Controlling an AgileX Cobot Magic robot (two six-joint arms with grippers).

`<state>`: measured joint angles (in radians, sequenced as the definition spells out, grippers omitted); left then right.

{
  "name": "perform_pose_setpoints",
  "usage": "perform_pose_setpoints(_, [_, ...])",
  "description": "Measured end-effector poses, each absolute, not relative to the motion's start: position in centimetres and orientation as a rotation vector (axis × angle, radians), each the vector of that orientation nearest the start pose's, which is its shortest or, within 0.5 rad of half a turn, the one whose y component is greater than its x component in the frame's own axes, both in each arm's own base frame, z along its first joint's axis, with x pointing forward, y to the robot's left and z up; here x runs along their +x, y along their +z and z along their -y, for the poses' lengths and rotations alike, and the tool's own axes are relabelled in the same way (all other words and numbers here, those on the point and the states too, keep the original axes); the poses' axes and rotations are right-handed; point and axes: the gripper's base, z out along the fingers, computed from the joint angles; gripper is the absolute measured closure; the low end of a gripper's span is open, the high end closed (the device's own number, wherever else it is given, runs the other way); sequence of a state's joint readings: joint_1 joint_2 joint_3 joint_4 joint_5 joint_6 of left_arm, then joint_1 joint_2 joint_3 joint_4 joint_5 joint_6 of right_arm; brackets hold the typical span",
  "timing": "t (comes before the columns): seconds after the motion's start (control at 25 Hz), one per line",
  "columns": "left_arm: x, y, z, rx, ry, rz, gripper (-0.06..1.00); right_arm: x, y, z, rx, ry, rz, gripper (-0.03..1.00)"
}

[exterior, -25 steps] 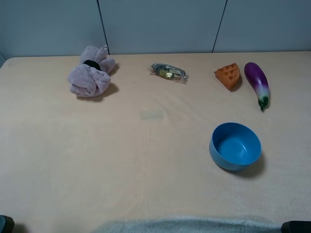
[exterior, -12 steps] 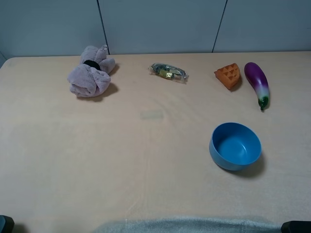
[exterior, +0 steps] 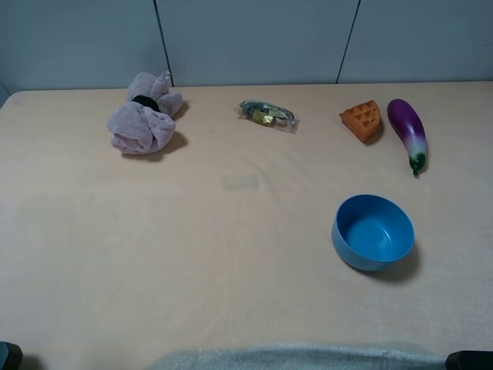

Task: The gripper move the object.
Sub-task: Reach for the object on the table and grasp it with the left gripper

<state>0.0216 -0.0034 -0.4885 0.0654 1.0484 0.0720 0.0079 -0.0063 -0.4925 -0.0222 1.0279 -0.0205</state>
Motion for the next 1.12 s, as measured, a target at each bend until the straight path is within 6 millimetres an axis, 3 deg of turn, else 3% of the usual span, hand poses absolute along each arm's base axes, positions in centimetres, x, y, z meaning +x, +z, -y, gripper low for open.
perform_pose_setpoints(0.2, [-0.2, 28.4, -0.5, 0.051, 0.138, -2.044, 0.0, -0.4, 27.8, 0.2, -0.028, -0.035, -2.013, 0.28])
perform_pose_setpoints(0.48, [2.9, 30.5, -0.3, 0.155, 0.143, -2.182, 0.01, -0.4, 27.8, 0.2, -0.028, -0.035, -2.013, 0.28])
perform_pose_setpoints(0.8, [6.4, 31.3, 0.4, 0.248, 0.055, -2.303, 0.03, -0.4, 27.8, 0.2, -0.028, -0.035, -2.013, 0.28])
perform_pose_setpoints(1.12, [6.9, 31.5, 0.8, 0.248, -0.006, -2.3, 0.06, -0.4, 27.8, 0.2, -0.028, -0.035, -2.013, 0.28])
